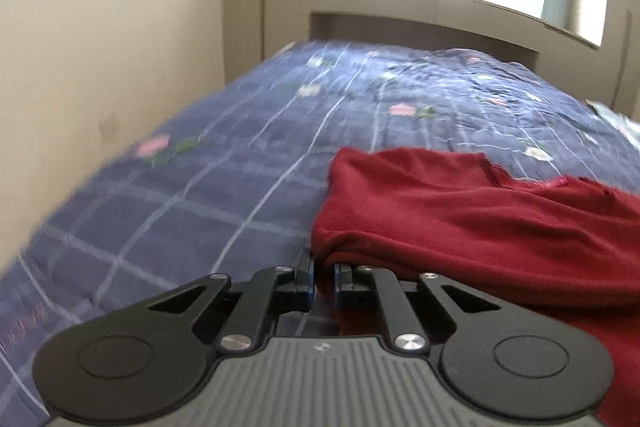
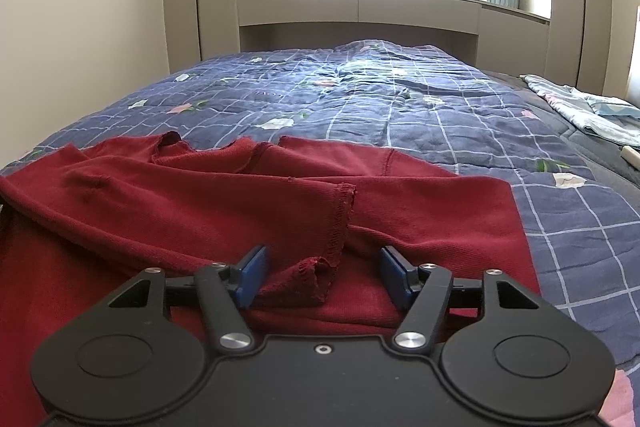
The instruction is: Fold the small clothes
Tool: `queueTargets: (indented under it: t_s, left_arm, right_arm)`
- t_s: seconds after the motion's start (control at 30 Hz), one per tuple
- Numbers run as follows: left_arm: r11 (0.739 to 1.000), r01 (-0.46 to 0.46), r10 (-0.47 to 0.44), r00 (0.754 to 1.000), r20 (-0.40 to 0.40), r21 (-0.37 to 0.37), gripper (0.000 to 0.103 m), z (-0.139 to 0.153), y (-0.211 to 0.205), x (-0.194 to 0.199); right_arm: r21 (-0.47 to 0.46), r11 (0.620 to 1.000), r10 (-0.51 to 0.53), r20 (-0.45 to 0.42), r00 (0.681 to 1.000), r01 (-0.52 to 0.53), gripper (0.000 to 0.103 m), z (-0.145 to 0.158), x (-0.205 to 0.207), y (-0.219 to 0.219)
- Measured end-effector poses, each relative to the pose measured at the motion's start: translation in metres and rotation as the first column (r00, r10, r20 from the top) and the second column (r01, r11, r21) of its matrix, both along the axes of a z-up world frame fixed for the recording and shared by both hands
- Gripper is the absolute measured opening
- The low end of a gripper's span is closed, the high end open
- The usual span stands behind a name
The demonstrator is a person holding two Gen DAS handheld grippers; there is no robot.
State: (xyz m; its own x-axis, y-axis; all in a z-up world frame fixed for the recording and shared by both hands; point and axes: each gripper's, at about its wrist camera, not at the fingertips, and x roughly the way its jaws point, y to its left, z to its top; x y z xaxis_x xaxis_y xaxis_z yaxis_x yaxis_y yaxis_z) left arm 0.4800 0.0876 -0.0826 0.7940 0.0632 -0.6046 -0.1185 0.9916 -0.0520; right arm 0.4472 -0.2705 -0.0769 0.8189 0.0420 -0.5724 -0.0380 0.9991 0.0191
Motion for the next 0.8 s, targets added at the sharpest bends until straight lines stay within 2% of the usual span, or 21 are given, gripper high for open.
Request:
queueTargets:
  t_s: [0.17,0.23,0.27,0.3,0.33,0.37,0.4,0.43,0.47,0.6,0.7,0.8]
  left_arm:
    - [0.992,-0.028,0.026,1.0,-0.013,-0.122,0.011,-0.013,0.019,0.006]
    - [0.989,-0.018,0.014,1.0,-0.023,-0.144,0.018,-0.013,0.023,0.005]
    - [0.988,-0.02,0.016,1.0,-0.026,-0.154,0.027,-0.013,0.024,0.004]
    - [0.985,-0.019,0.013,0.999,-0.034,-0.174,0.043,-0.011,0.026,0.002]
    - [0.981,-0.019,0.011,0.999,-0.042,-0.191,0.051,-0.009,0.028,-0.001]
    - [0.979,-0.02,0.012,0.999,-0.044,-0.202,0.065,-0.006,0.028,-0.005]
    - [0.978,-0.016,0.007,0.999,-0.044,-0.209,0.077,-0.004,0.029,-0.009]
    - [0.978,-0.012,0.002,0.999,-0.047,-0.209,0.08,-0.001,0.03,-0.014]
    - [0.979,-0.011,0.001,0.999,-0.05,-0.206,0.085,0.001,0.03,-0.02]
    - [0.973,0.04,-0.055,0.997,-0.06,-0.226,0.098,0.011,0.031,-0.055]
    - [0.968,0.079,-0.096,0.994,-0.059,-0.24,0.102,0.015,0.032,-0.092]
    - [0.968,0.118,-0.138,0.988,-0.075,-0.22,0.102,0.016,0.03,-0.124]
  right_arm:
    - [-0.004,1.0,0.005,0.0,1.0,-0.005,0.067,-0.001,0.001,0.001]
    - [-0.007,1.0,0.004,0.001,1.0,-0.004,0.069,-0.001,0.001,0.001]
    - [-0.01,1.0,0.004,0.002,1.0,-0.004,0.07,-0.001,0.001,0.002]
    - [-0.014,1.0,0.003,0.002,1.0,-0.003,0.072,-0.001,0.001,0.003]
    - [-0.017,1.0,0.004,0.004,1.0,-0.004,0.074,-0.001,0.0,0.004]
    - [-0.015,1.0,0.006,0.007,1.0,-0.006,0.076,-0.001,-0.001,0.004]
    - [-0.008,1.0,0.009,0.012,1.0,-0.009,0.083,0.001,-0.002,0.004]
    - [0.003,1.0,0.013,0.017,1.0,-0.013,0.088,0.003,-0.004,0.002]
    - [0.018,1.0,0.016,0.019,1.0,-0.016,0.1,0.006,-0.007,0.0]
    - [0.032,0.999,-0.011,0.016,1.0,0.011,0.102,0.021,-0.037,-0.007]
    - [0.021,1.0,0.002,0.016,1.0,-0.002,0.102,0.032,-0.079,-0.012]
    - [-0.009,1.0,0.006,-0.001,1.0,-0.006,0.102,0.037,-0.122,-0.018]
